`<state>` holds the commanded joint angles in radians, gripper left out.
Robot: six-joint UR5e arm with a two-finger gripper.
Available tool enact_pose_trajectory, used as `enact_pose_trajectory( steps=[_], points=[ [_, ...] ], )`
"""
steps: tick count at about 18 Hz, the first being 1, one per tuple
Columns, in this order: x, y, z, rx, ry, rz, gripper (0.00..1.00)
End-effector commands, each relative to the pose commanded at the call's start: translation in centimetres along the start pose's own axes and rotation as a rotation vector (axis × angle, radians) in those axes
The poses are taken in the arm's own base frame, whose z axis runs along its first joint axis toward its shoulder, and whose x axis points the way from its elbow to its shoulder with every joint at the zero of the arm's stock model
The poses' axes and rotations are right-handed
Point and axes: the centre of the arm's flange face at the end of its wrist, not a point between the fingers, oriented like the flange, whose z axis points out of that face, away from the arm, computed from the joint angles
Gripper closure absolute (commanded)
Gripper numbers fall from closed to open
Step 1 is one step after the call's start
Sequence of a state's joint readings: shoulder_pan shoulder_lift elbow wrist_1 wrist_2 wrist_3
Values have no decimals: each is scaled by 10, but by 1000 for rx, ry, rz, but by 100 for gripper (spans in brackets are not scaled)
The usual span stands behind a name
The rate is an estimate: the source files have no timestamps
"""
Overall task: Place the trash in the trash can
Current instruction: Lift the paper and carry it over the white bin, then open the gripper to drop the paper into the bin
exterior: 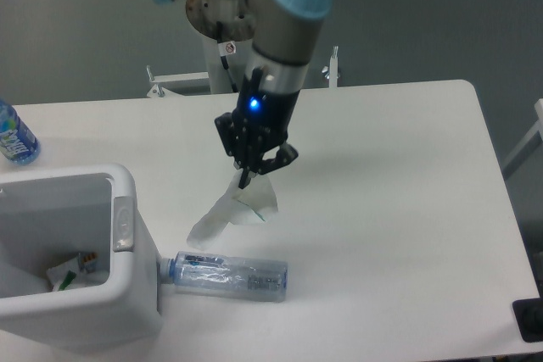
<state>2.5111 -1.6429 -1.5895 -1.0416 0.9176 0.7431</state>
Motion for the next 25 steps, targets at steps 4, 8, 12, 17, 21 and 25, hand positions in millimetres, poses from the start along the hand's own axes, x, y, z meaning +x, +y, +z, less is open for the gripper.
enact_pose_trajectory(
  steps=[4, 8, 12, 17, 21, 25],
  points=[
    [13, -33, -20, 100, 37, -168, 100],
    [70, -60, -15, 125, 83, -205, 100],
    [128, -68, 16, 82, 172, -176, 100],
    [152, -64, 54, 37, 227, -150, 91],
    [149, -67, 77, 33, 236, -128, 10],
    [149, -68, 70, 38, 228, -155, 0]
  ],
)
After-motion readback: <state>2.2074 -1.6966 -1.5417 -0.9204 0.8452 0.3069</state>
